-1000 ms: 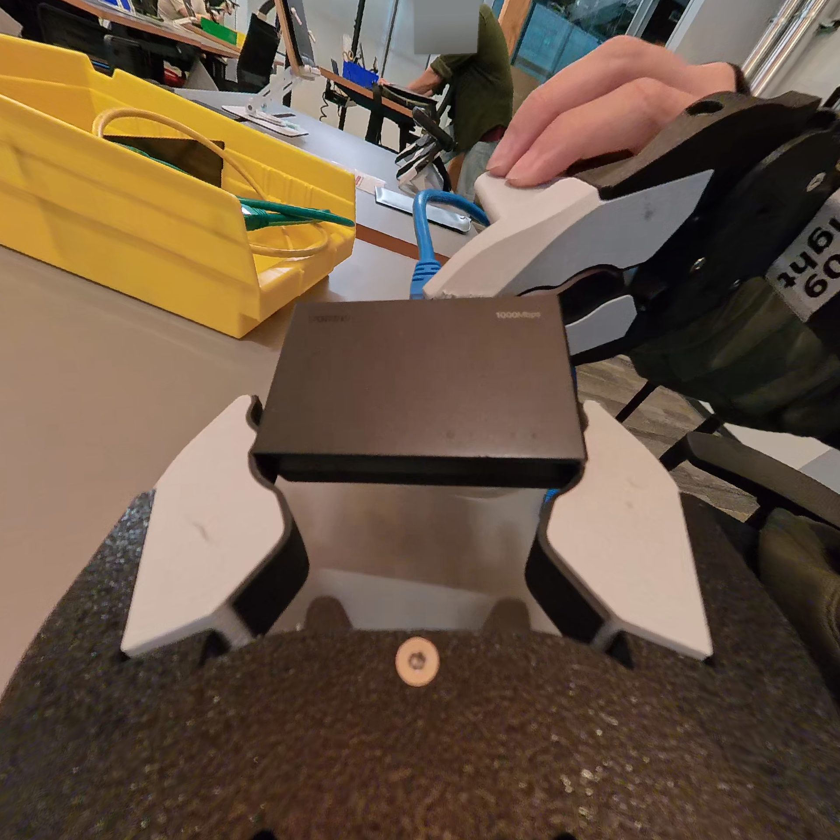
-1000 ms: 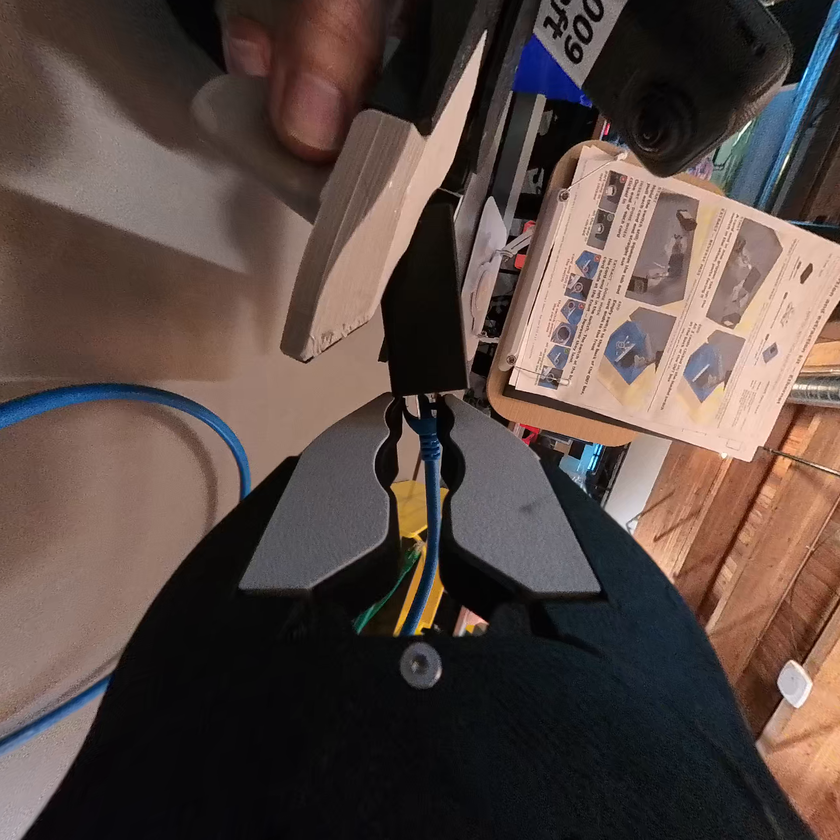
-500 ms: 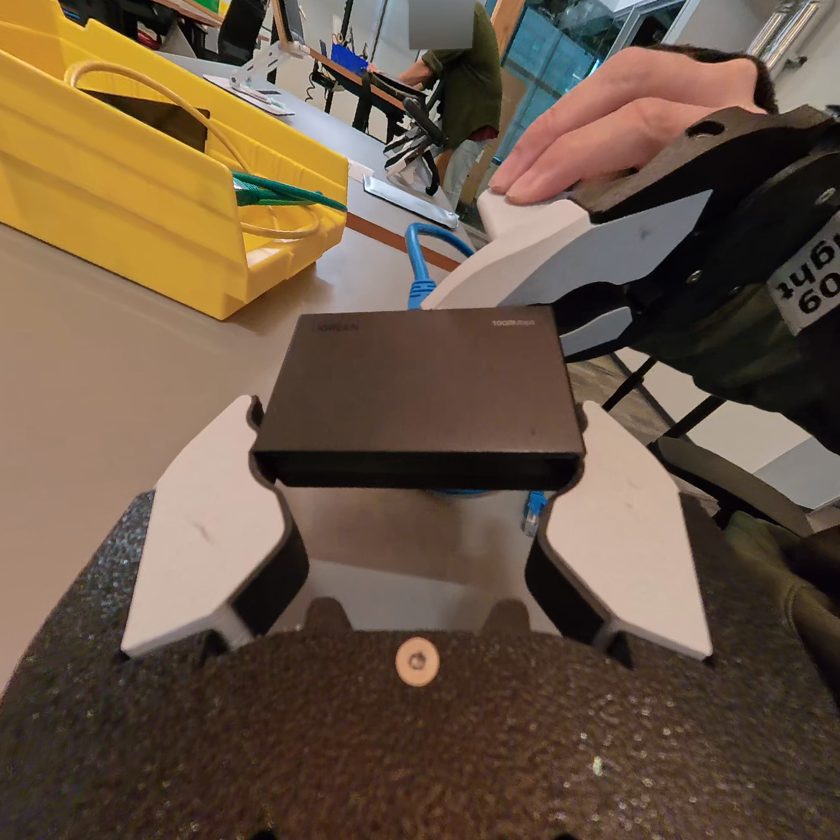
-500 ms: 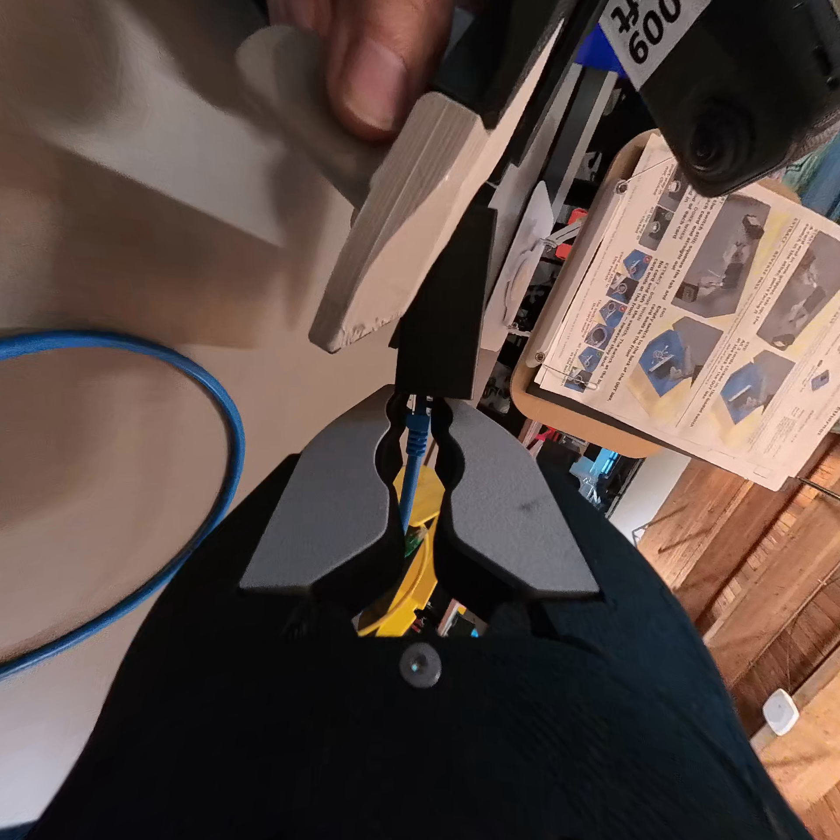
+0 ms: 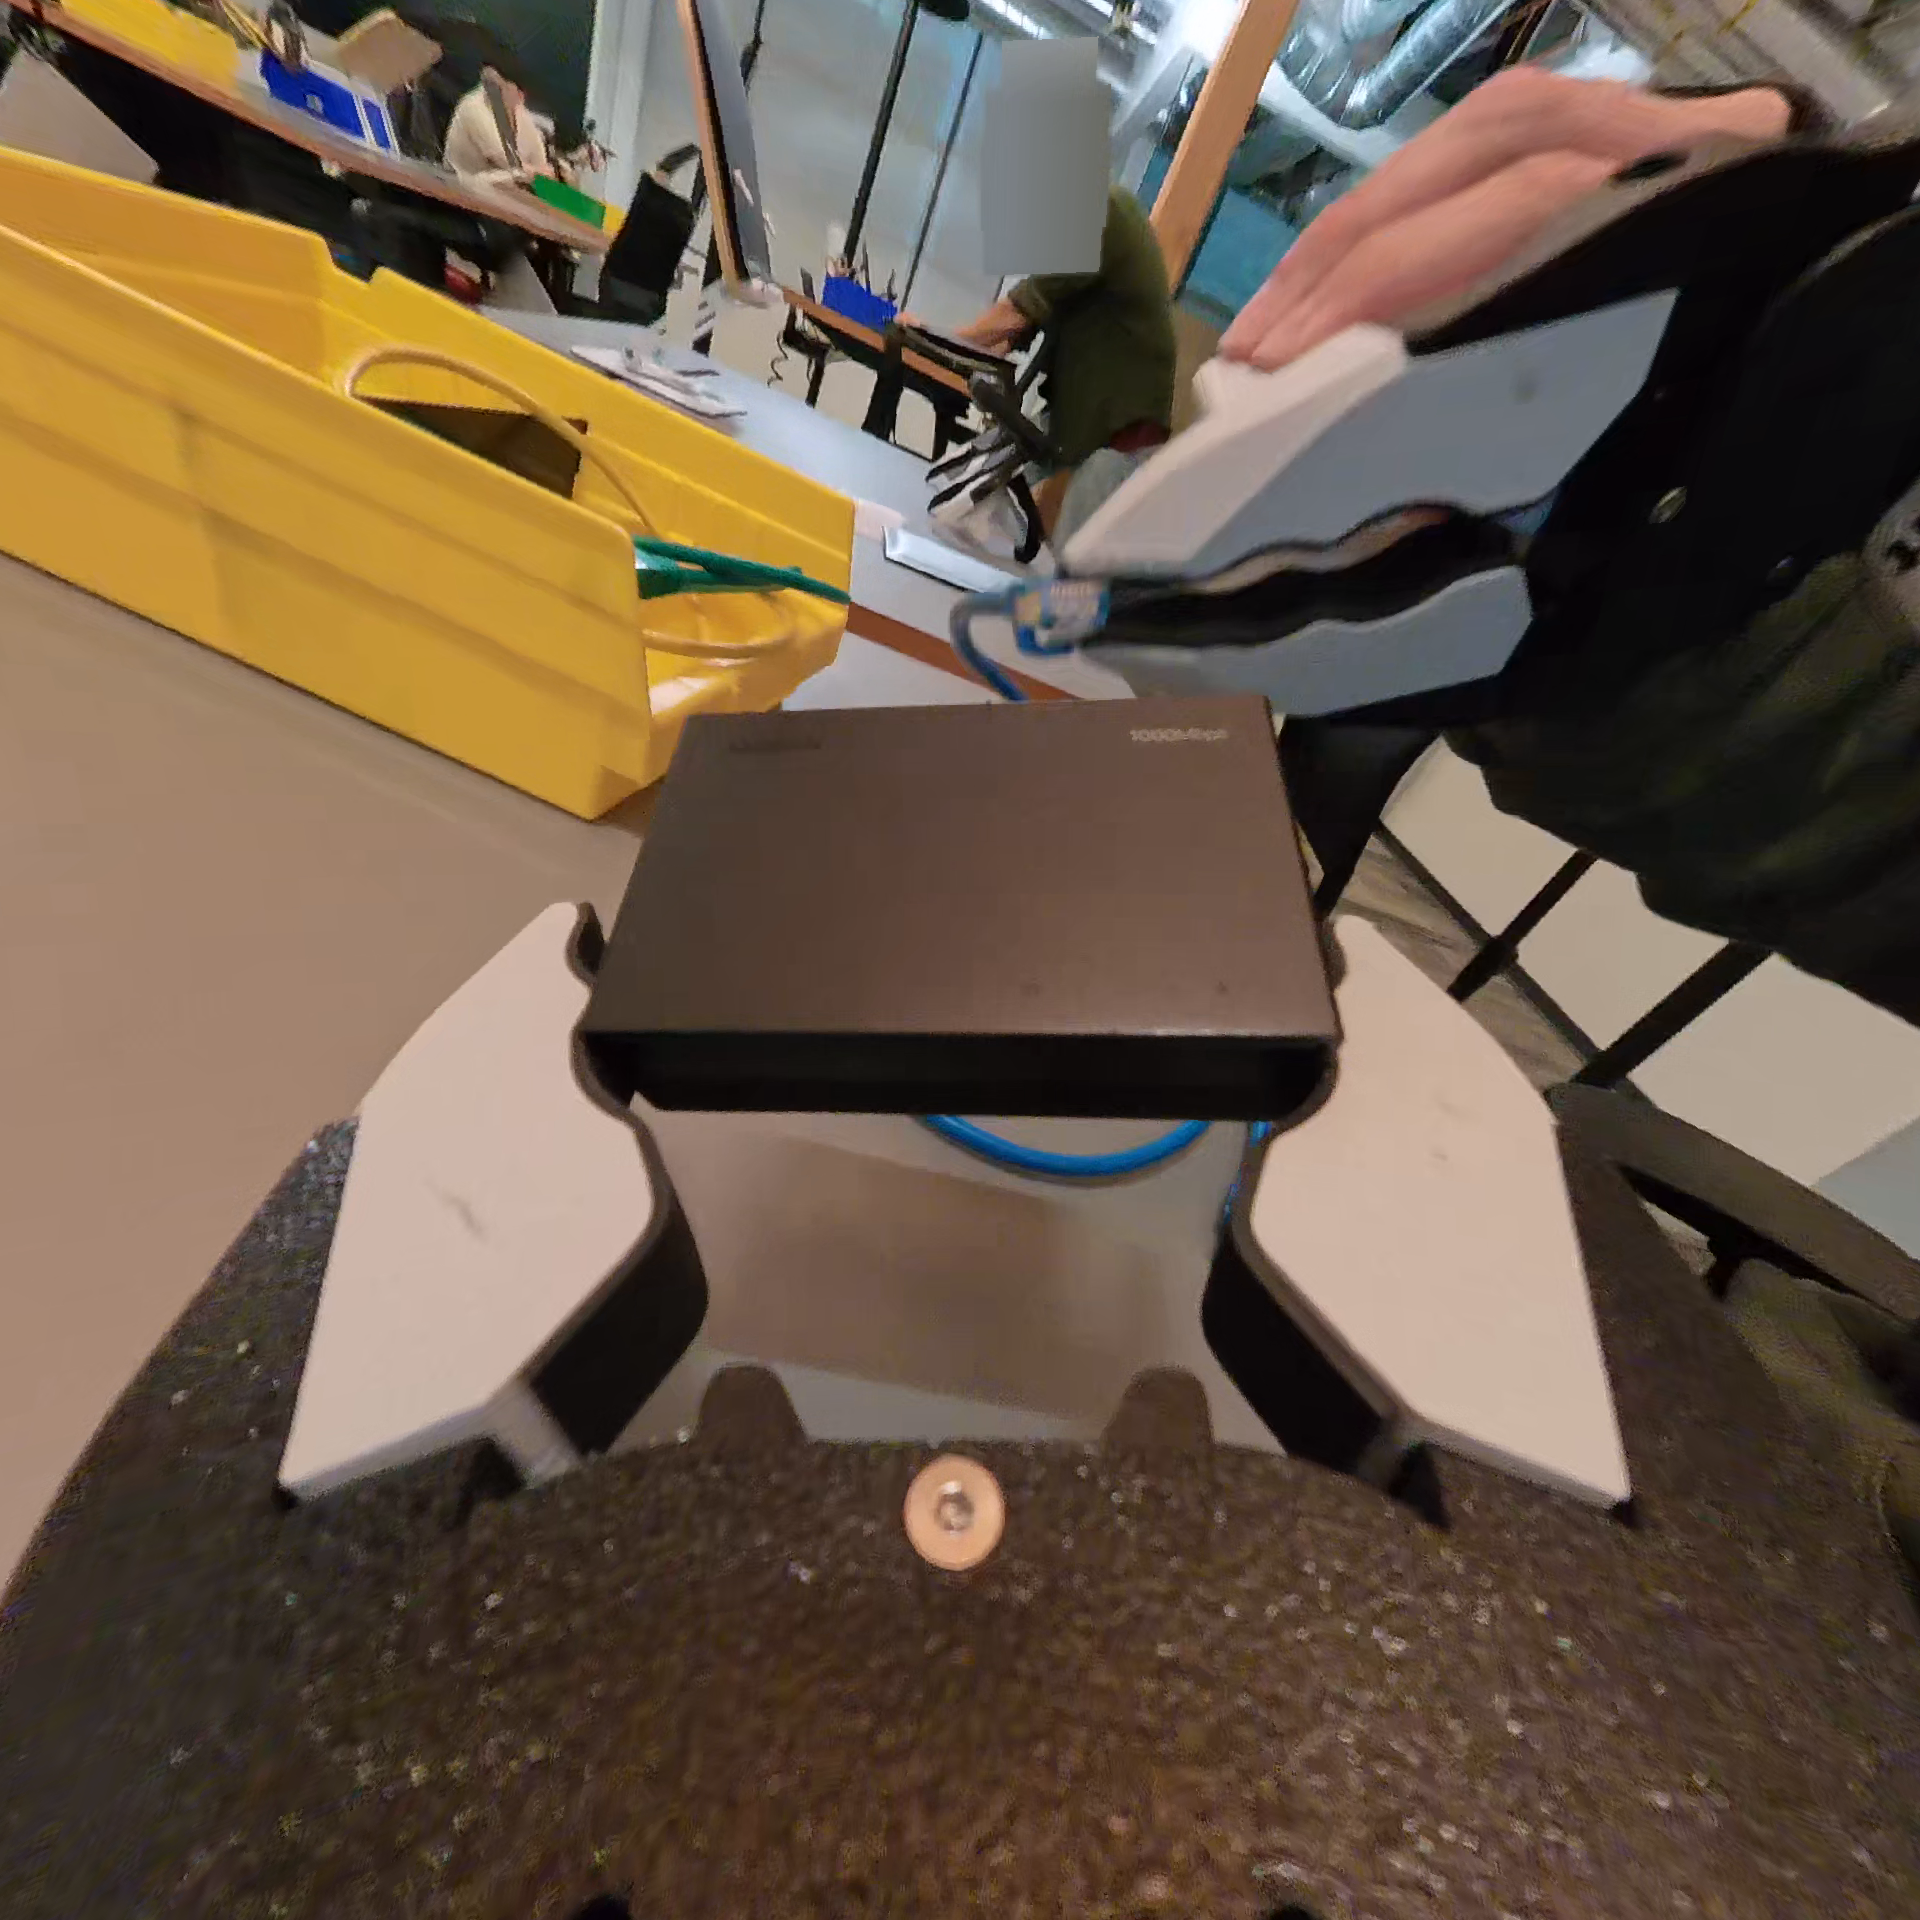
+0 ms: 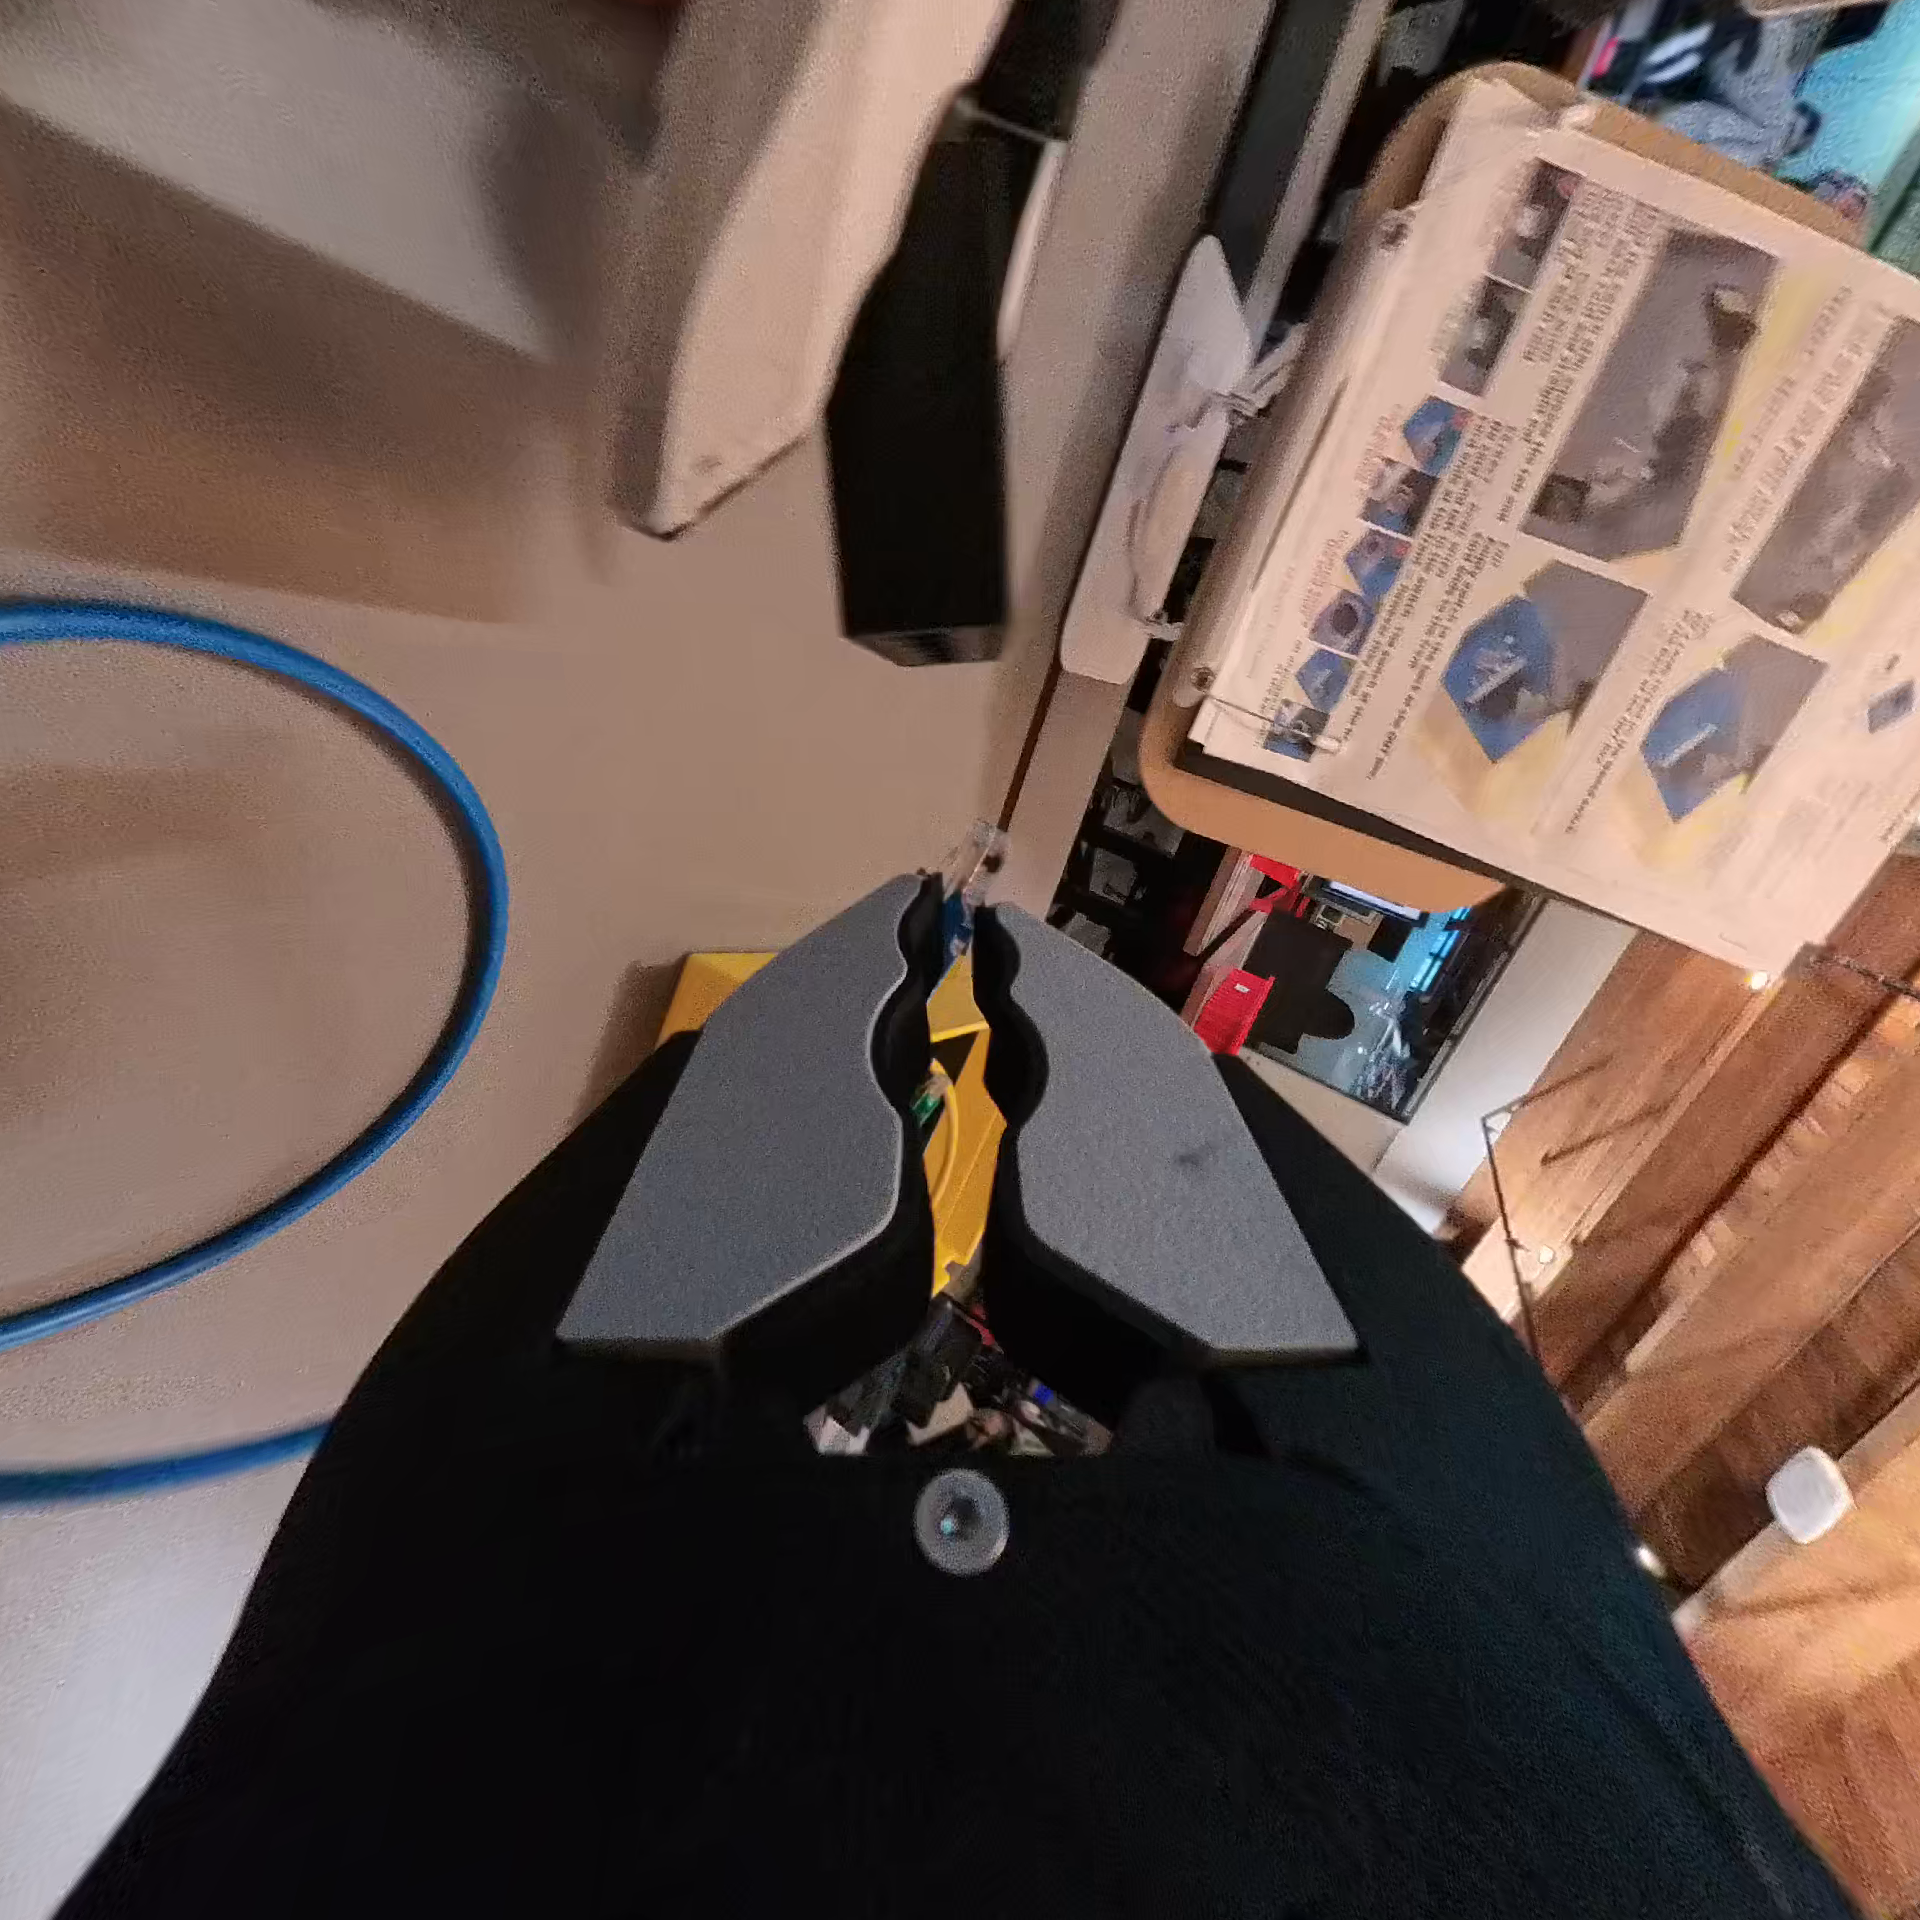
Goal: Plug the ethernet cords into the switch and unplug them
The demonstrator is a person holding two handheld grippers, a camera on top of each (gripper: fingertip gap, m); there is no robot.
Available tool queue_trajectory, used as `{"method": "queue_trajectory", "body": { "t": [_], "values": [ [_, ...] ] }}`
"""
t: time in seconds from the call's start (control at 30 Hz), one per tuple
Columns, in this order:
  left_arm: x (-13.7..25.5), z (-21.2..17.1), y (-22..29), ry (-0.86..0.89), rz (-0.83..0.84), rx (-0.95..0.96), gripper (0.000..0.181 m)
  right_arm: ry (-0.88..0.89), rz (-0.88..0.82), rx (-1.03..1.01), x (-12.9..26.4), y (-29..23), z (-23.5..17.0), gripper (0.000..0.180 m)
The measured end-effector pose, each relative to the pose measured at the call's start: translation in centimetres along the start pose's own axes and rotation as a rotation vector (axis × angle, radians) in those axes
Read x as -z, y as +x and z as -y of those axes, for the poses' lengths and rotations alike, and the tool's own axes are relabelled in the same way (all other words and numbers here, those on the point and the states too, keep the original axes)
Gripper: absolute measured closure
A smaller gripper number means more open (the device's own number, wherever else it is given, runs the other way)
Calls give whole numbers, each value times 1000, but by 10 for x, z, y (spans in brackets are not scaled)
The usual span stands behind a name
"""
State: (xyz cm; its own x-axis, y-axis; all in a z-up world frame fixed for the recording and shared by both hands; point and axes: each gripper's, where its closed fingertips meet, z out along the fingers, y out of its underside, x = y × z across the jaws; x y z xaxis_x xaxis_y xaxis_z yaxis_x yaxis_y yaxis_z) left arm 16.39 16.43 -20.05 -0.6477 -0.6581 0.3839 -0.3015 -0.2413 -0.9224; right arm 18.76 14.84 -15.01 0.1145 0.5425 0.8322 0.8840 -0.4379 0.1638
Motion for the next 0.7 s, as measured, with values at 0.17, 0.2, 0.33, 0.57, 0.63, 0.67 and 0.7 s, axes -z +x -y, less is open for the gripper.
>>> {"method": "queue_trajectory", "body": {
  "t": [0.17, 0.2, 0.33, 0.57, 0.63, 0.67, 0.7],
  "values": [
    [13, 15, -8, 71, 57, -35, 58, -17, -10, -203, 11, 2, -37, 173],
    [16, 18, -11, 86, 65, -25, 58, -38, 19, -272, 13, -6, -46, 173],
    [18, 21, -12, 109, 62, -3, 58, 11, 17, -458, 21, -38, -56, 172],
    [10, 10, -8, 46, 53, -36, 58, 226, 339, -658, 46, -132, -14, 138],
    [9, 9, -8, 44, 48, -32, 58, 235, 501, -746, 56, -161, -6, 134],
    [9, 9, -8, 44, 47, -30, 58, 255, 601, -784, 63, -175, 1, 132],
    [9, 9, -8, 43, 44, -28, 58, 256, 644, -810, 66, -183, 4, 129]
  ]
}}
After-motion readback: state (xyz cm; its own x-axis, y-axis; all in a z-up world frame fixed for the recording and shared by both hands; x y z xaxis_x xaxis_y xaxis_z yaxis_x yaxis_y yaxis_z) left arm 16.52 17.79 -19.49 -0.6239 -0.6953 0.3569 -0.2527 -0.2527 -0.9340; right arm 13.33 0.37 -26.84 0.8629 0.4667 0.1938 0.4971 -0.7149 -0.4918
